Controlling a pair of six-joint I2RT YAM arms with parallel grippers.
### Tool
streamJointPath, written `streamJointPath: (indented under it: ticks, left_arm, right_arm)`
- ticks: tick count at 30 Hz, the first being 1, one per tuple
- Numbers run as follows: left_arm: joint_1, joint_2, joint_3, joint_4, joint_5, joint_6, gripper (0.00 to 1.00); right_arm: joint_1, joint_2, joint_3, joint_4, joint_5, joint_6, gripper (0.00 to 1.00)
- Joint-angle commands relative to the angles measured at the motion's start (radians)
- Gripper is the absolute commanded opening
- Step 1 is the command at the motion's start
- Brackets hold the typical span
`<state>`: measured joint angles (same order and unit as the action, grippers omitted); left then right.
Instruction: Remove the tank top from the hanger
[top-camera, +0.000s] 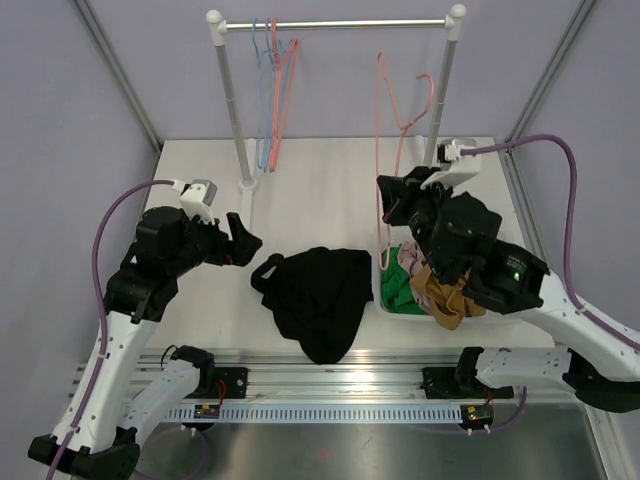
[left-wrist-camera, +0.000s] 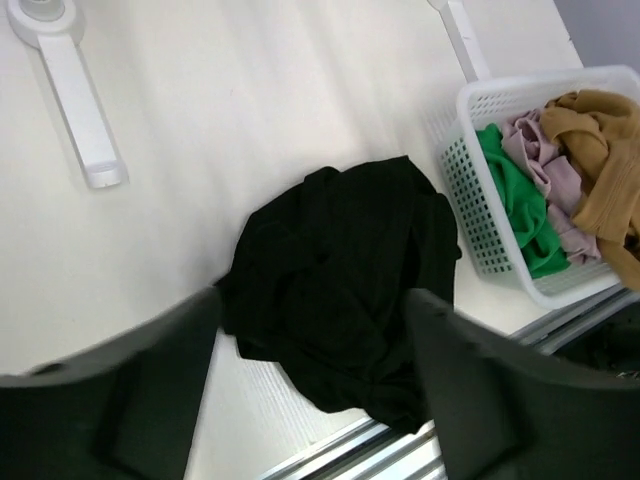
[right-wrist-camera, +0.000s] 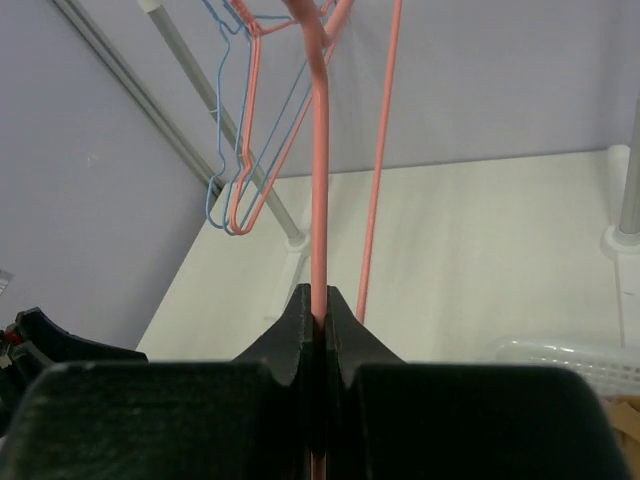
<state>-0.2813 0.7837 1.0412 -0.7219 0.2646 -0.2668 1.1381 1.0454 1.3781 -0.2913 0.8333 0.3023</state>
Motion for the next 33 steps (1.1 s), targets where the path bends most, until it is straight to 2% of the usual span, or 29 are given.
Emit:
streamJointPath:
  ticks: [1,3,10,14,21,28,30,33]
  left_arm:
    - [-0.004,-0.033,-0.007,0.047,-0.024,0.043,0.99]
    - [-0.004,-0.078,-0.056,0.099,-0.083,0.04,0.99]
    - [-0.002,-0.191,-0.153,0.124,-0.296,0.04,0.99]
    - [-0.002,-0.213,-0.17,0.125,-0.306,0.037,0.99]
    - [-0.002,-0.212,-0.176,0.114,-0.308,0.037,0.99]
    - [-0.002,-0.215,-0.181,0.118,-0.271,0.04,0.99]
    - [-0.002,-0.212,-0.179,0.121,-0.242,0.038,0.99]
    - [-0.002,-0.212,-0.181,0.122,-0.223,0.038,0.99]
  right_arm:
    - [-0.079,0.137,0.185,-0.357,-0.167,0.173,0.0]
    - [-0.159,0.229,0.299,-0.414,-0.268,0.15,0.0]
    - [-0.288,0.511,0.644,-0.528,-0.368,0.103,0.0]
    - [-0.333,0.657,0.818,-0.551,-0.369,0.051,0.0]
    - [-0.44,0.979,1.249,-0.648,-0.444,0.018,0.0]
    - [-0.57,1.073,1.312,-0.568,-0.595,0.029,0.0]
    - [-0.586,1.102,1.364,-0.575,-0.603,0.017,0.0]
    - [-0.61,1.101,1.354,-0.571,-0.622,0.014,0.0]
